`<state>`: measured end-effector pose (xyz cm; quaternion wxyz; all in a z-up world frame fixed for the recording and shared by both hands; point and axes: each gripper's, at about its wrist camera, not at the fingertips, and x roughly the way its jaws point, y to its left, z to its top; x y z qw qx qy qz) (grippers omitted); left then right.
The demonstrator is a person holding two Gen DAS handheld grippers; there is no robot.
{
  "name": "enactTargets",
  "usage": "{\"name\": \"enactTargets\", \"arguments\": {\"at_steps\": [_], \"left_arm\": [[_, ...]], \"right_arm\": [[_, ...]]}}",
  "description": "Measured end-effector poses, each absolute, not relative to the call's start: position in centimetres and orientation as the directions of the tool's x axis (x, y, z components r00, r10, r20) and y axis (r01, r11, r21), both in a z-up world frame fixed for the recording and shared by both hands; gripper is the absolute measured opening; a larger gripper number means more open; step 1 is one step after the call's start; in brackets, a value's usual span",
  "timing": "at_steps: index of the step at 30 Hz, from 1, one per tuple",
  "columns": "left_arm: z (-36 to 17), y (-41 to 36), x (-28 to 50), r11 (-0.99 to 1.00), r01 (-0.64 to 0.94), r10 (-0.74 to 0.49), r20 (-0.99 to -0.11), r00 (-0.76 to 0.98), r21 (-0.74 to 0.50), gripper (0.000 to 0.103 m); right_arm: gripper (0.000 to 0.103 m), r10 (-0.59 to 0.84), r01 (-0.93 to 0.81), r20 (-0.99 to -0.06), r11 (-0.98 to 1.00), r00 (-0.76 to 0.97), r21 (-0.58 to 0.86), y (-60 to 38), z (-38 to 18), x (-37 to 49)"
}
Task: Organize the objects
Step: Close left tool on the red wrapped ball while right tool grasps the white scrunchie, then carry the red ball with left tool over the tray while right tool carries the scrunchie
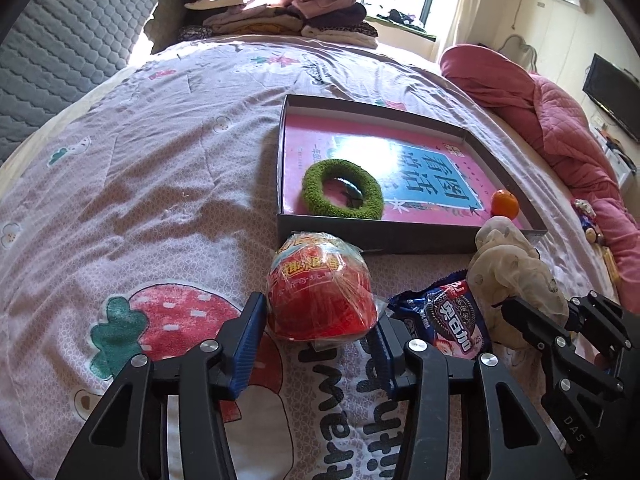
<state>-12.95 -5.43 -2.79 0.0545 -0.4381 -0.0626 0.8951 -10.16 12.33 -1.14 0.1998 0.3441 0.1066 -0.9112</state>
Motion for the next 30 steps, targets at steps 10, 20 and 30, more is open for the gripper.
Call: {"name": "enactTargets", "arguments": {"at_steps": [10,20,30], "left_arm": [[-2.0,-5.2,-12.0,-0.987,-0.064,0.154,-0.755,-0.638,-0.148,0.050],[-0.6,-5.2,-10.8,-0.984,-0.079,0.172,-0.722,-0.670,-0.162,0.050],[0.2,-4.8,-10.1,-0.982,-0.095,0.184,-0.706,-0.684,-0.163,0.050]], "right_arm": [[0.017,-0.318,0.450,-0.654,-0.892,-0.686,-0.038,12.7,-0.5,-9.8],[0.017,-0.344,0.456,-0.632,-0.890,-0.694,-0.016,13.0,0.3,-9.4],[0.016,-0.367,0.463,-0.618,-0.886,-0.695,0.005,13.3,0.9,-8.8]]}}
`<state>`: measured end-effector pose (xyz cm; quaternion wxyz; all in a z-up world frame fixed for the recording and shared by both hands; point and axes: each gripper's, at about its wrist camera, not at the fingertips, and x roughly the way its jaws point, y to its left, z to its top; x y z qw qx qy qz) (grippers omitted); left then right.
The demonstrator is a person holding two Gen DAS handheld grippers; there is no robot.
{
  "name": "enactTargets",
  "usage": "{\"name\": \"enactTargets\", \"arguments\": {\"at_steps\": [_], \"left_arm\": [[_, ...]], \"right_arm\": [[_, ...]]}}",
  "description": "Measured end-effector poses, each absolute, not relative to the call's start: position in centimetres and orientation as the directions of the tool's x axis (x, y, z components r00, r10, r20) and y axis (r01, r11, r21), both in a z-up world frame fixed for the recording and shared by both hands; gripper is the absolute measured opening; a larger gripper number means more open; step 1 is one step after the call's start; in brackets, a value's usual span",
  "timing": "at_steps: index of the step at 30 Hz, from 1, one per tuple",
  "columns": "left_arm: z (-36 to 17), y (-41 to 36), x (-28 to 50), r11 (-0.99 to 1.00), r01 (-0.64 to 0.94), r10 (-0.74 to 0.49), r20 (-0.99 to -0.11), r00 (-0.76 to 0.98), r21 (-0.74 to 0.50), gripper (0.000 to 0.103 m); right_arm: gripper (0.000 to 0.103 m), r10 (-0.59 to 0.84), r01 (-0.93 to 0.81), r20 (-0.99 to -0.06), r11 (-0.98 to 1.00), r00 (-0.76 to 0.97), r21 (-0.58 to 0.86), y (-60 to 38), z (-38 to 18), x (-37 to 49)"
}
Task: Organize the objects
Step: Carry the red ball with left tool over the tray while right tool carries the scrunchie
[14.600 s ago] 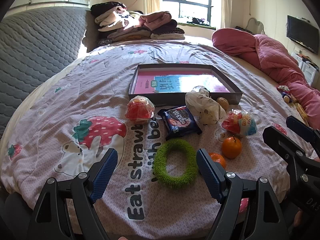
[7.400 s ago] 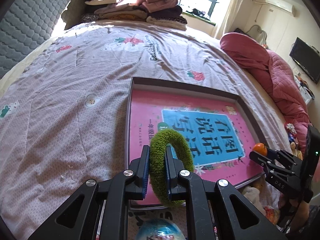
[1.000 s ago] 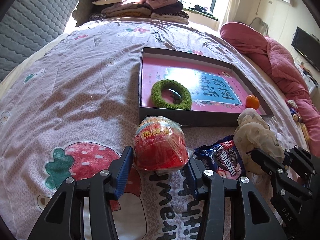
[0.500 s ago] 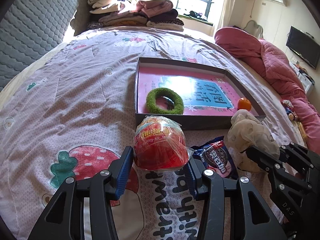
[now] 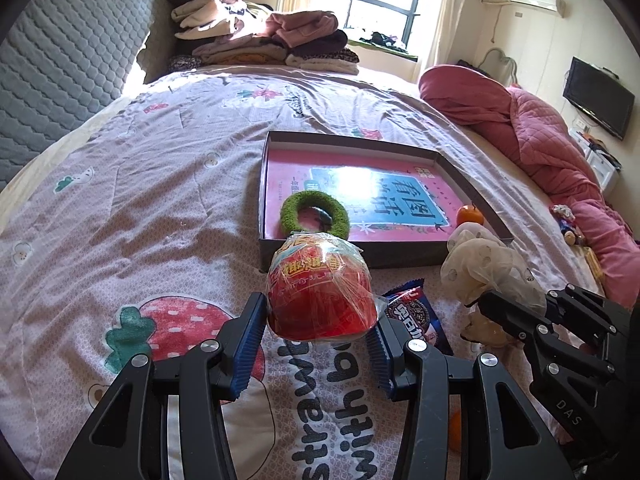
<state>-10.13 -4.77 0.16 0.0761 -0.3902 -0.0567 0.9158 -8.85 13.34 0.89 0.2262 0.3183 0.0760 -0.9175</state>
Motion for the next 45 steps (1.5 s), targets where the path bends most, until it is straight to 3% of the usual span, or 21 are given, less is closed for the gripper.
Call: {"name": "enactTargets", "arguments": {"at_steps": [10,45], "left_arm": [[1.4,-4.8,-9.7,-0.981,-0.095,0.186,-0.679,-0.710,-0.170,0.050],[7.1,-2.5,-13.7,-0.983,-0.145,0.184,-0.569,-0.801,-0.114,0.050]], "right_arm": [[0.010,-0.417,0.477,-0.566,-0.878,-0.711,0.047,14.0,2.5,-8.2],[0.010,-0.445,0.474,-0.398,-0.880,-0.802,0.029,17.0,8.7,-11.5]]}}
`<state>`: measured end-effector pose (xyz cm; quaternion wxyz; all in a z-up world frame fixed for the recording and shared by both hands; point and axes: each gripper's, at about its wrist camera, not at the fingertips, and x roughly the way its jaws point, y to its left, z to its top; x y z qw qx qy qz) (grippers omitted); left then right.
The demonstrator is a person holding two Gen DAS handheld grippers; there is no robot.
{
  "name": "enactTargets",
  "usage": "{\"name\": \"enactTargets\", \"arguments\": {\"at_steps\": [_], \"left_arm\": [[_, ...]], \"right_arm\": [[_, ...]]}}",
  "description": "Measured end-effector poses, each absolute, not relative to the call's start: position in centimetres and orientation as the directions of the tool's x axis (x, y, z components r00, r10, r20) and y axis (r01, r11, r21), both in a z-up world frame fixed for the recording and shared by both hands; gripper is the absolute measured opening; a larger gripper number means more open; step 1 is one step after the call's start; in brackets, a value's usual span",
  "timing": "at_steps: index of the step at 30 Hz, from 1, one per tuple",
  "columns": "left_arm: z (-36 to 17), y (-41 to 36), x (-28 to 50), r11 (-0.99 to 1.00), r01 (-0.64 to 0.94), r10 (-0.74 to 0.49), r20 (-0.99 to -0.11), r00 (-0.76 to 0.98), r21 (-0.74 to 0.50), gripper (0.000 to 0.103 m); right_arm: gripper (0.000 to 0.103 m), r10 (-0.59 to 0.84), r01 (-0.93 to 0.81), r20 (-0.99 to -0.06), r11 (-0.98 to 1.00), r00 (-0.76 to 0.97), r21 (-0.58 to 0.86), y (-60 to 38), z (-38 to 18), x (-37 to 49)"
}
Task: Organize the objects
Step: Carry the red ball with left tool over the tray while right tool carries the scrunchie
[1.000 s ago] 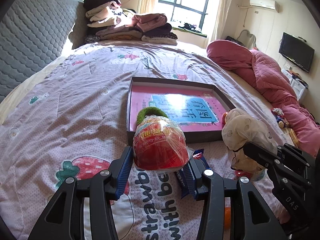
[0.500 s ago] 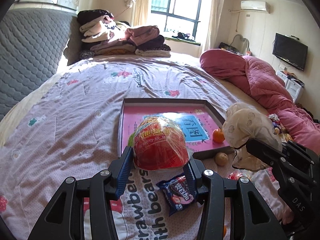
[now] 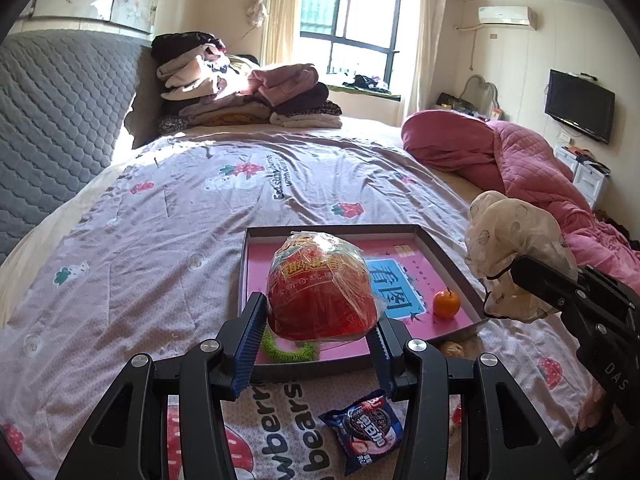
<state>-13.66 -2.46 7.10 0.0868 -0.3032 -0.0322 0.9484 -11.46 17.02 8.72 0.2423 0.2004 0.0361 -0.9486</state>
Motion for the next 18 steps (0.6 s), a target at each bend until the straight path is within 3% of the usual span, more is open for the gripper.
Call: {"name": "enactTargets", "arguments": {"at_steps": [18], "left_arm": [[6.7,-3.7,-19.0,-0.987,-0.109,0.160,-0.574,-0.803,-0.122,0.050]], "right_arm": [[0.010,-0.443,0.482,-0.414,-0.876,-0.795,0.011,17.3,8.0,-16.1]]}}
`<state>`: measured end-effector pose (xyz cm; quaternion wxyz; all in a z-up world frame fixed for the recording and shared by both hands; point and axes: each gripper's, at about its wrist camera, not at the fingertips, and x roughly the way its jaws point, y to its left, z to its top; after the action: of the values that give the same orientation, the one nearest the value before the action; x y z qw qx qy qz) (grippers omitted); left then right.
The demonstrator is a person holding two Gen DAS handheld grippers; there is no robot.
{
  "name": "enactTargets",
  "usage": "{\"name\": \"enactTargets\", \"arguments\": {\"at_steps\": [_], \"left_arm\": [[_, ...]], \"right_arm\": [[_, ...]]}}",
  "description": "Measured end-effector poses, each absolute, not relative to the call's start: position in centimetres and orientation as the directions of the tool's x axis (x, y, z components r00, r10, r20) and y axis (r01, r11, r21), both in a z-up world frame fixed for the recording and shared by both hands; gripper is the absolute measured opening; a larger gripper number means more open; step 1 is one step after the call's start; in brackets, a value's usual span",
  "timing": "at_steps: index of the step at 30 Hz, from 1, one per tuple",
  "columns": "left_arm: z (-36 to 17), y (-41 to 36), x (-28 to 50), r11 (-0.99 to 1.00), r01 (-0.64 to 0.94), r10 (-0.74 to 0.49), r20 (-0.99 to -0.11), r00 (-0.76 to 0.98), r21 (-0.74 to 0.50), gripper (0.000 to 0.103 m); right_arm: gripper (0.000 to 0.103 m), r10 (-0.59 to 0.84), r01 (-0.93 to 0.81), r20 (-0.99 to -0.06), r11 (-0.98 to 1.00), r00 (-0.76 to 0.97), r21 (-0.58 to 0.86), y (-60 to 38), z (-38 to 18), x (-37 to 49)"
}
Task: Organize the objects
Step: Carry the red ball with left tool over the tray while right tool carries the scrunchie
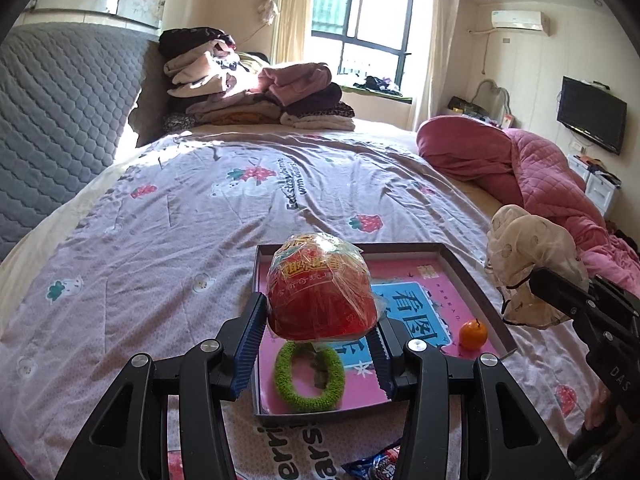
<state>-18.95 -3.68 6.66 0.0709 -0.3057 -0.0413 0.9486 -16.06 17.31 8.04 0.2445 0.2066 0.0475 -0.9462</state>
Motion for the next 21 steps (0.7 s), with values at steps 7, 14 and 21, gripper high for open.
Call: {"name": "enactTargets", "arguments": {"at_steps": [7,14,21], "left_arm": [[5.3,-3.3,-20.3,-0.986,-0.121,0.163,-0.586,-0.794,-0.111,0.050],[3.5,-3.4,-21.6,-0.989,-0.112,0.148,-0.620,-0.771,-0.098,0.050],[1.5,-3.4,-22.5,-0.991,-0.104,0.132,-0.656,-0.743,-0.082,0.050]], "right_arm": [[0.010,-0.440,0.498,-0.441,-0.867,-0.782,-0.018,16.4,7.0,-17.4],[0.010,-0.419,0.515,-0.508,-0.856,-0.752,-0.057,15.2,5.2,-18.9],[0.010,-0.367,0.512,-0.583,-0.853,-0.725,-0.099,14.7,3.0,-20.4]]}}
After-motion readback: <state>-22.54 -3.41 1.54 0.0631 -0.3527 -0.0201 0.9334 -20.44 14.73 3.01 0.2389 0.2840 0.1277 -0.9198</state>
